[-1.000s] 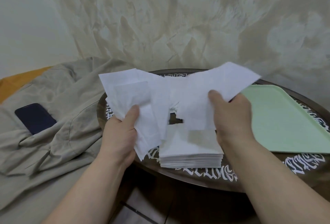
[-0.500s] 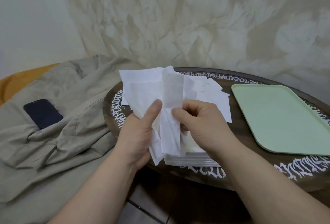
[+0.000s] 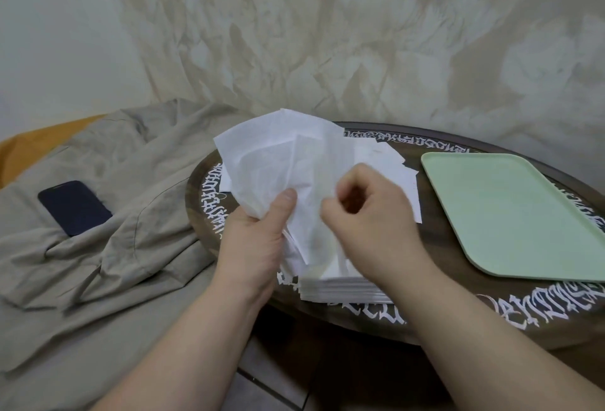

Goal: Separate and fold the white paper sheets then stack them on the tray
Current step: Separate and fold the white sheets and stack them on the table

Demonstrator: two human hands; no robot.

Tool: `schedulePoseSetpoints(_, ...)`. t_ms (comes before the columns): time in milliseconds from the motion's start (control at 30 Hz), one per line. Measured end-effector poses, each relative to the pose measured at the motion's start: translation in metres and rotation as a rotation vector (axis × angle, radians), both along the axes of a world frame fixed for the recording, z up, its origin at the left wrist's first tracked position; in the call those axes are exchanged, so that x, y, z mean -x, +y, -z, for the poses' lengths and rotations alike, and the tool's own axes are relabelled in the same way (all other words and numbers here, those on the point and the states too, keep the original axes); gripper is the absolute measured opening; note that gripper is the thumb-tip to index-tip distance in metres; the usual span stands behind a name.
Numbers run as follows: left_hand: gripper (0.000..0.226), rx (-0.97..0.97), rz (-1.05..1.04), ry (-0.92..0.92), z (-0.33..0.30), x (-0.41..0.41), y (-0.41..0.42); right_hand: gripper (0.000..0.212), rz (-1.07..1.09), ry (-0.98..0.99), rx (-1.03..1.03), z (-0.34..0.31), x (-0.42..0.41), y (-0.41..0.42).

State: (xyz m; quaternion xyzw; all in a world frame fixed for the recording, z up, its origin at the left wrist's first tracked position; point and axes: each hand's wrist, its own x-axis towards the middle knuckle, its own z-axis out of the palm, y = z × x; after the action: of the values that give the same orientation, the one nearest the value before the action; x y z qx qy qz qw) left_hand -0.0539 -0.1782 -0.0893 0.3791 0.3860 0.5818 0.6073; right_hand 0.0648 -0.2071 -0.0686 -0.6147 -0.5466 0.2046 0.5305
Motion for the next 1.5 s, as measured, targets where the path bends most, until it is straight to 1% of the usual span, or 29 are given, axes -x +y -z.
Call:
schedulePoseSetpoints(67, 0.015, 0.003, 0.059, 0.005, 0.0, -0.002, -0.004, 0.015, -0.144, 0.045, 0.051, 0.004, 0.004, 0.001)
schedulePoseSetpoints(133, 0.025, 0.014, 0.126, -0.021, -0.002, 0.003, -0.005, 0.012, -0.196, 0.092, 0.055, 0.003, 0.0, 0.002)
schedulePoseSetpoints(167, 0.034, 0.023, 0.176, -0.045, -0.003, 0.008, -0.004, 0.012, -0.194, 0.084, 0.054, 0.002, -0.003, 0.002)
schedulePoseSetpoints(233, 0.053, 0.055, 0.289, -0.087, -0.006, 0.02, 0.0, 0.015, -0.187, 0.023, 0.045, 0.002, -0.008, 0.002)
schedulePoseSetpoints(267, 0.059, 0.071, 0.332, -0.097, -0.007, 0.024, 0.002, 0.019, -0.189, -0.023, 0.036, 0.002, -0.009, 0.001)
schedulePoseSetpoints(300, 0.06, 0.077, 0.361, -0.092, -0.008, 0.027, 0.002, 0.022, -0.196, -0.078, 0.024, 0.003, -0.009, 0.0)
schedulePoseSetpoints(367, 0.049, 0.07, 0.344, -0.026, -0.01, 0.024, 0.001, 0.022, -0.223, -0.202, -0.006, 0.005, -0.007, 0.0)
schedulePoseSetpoints(467, 0.025, 0.069, 0.22, 0.085, -0.009, 0.017, 0.001, 0.021, -0.247, -0.333, -0.051, 0.014, -0.004, 0.003)
schedulePoseSetpoints(533, 0.018, 0.068, 0.18, 0.111, -0.007, 0.017, 0.001, 0.019, -0.197, -0.37, -0.099, 0.016, -0.003, 0.005)
schedulePoseSetpoints(567, 0.016, 0.059, 0.176, 0.116, -0.007, 0.018, 0.002, 0.016, -0.14, -0.399, -0.154, 0.015, -0.005, 0.006)
schedulePoseSetpoints(600, 0.016, 0.044, 0.177, 0.116, -0.006, 0.019, 0.002, 0.016, -0.074, -0.437, -0.22, 0.014, -0.008, 0.007)
schedulePoseSetpoints(667, 0.021, 0.009, 0.201, 0.11, -0.006, 0.021, 0.001, 0.027, 0.032, -0.49, -0.313, 0.01, -0.015, 0.009)
schedulePoseSetpoints(733, 0.028, -0.004, 0.241, 0.109, -0.006, 0.023, -0.001, 0.042, 0.048, -0.518, -0.336, 0.007, -0.022, 0.008)
schedulePoseSetpoints(800, 0.03, -0.009, 0.265, 0.113, -0.006, 0.024, -0.001, 0.046, 0.015, -0.543, -0.323, 0.006, -0.025, 0.008)
schedulePoseSetpoints(867, 0.03, -0.003, 0.269, 0.101, -0.005, 0.024, 0.0, 0.034, -0.004, -0.572, -0.333, 0.008, -0.027, 0.009)
schedulePoseSetpoints(967, 0.029, 0.019, 0.27, 0.06, -0.006, 0.023, 0.001, 0.011, 0.09, -0.603, -0.422, 0.011, -0.029, 0.012)
schedulePoseSetpoints(1033, 0.03, 0.033, 0.257, 0.04, -0.006, 0.024, 0.001, 0.008, 0.138, -0.602, -0.485, 0.011, -0.03, 0.012)
schedulePoseSetpoints(1100, 0.033, 0.052, 0.239, 0.024, -0.007, 0.024, 0.001, 0.015, 0.146, -0.583, -0.518, 0.011, -0.031, 0.012)
schedulePoseSetpoints(1133, 0.036, 0.063, 0.232, 0.013, -0.008, 0.024, 0.0, 0.018, 0.133, -0.535, -0.506, 0.009, -0.03, 0.011)
schedulePoseSetpoints(1167, 0.037, 0.073, 0.227, -0.003, -0.009, 0.024, 0.0, 0.019, 0.113, -0.435, -0.453, 0.007, -0.03, 0.009)
schedulePoseSetpoints(1267, 0.04, 0.095, 0.192, -0.056, -0.011, 0.022, -0.001, 0.016, 0.008, 0.045, -0.16, 0.002, -0.027, 0.005)
schedulePoseSetpoints(1300, 0.04, 0.099, 0.168, -0.064, -0.011, 0.021, 0.0, 0.017, 0.004, 0.126, -0.121, 0.003, -0.027, 0.005)
schedulePoseSetpoints(1400, 0.033, 0.098, 0.102, -0.063, -0.01, 0.018, 0.001, 0.018, 0.016, 0.159, -0.097, 0.002, -0.025, 0.006)
schedulePoseSetpoints(1500, 0.026, 0.076, 0.095, -0.036, -0.009, 0.018, 0.0, 0.015, -0.077, 0.2, -0.009, 0.003, -0.022, 0.006)
